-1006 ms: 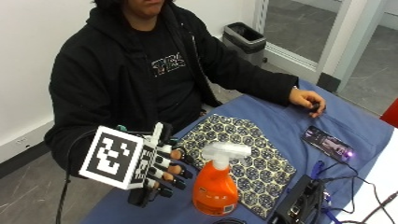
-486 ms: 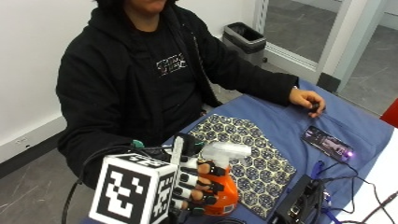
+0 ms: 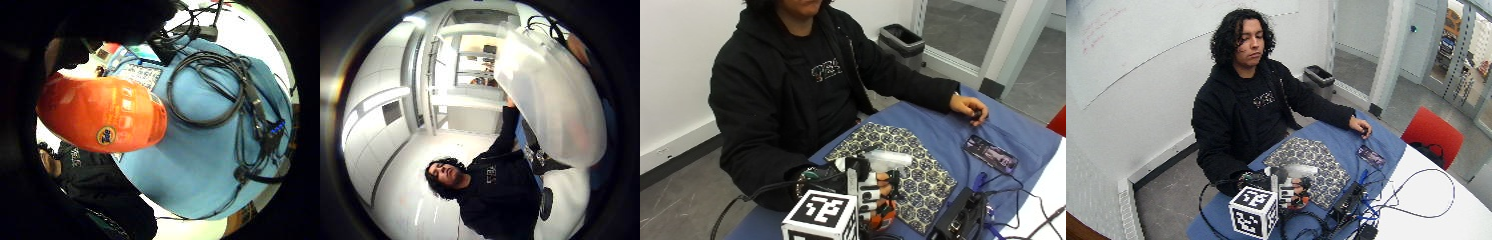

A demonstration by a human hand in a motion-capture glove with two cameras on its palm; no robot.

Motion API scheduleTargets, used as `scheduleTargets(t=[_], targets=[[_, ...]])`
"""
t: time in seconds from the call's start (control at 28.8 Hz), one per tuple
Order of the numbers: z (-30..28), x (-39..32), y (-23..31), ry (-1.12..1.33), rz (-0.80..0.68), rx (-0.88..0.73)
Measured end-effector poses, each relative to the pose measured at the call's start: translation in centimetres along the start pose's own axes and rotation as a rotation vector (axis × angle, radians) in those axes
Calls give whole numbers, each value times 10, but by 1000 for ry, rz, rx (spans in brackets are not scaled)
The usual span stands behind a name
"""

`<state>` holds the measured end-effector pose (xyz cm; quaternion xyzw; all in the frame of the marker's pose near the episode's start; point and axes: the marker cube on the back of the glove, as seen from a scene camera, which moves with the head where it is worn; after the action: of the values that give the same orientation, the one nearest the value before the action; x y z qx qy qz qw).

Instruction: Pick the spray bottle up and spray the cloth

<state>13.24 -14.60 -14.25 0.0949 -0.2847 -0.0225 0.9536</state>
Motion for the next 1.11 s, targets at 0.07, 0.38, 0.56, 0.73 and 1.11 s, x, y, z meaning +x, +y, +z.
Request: scheduleTargets(t=[0.07,0.38,0.56,0.73,1.11], targets=[[5,1,-5,-50,-16,13],[16,-6,-29,-242,-108,93],[21,-3,-32,-258,-85,186],[23,1,-29,-217,-41,253],[32,6,-19,-206,-36,314]])
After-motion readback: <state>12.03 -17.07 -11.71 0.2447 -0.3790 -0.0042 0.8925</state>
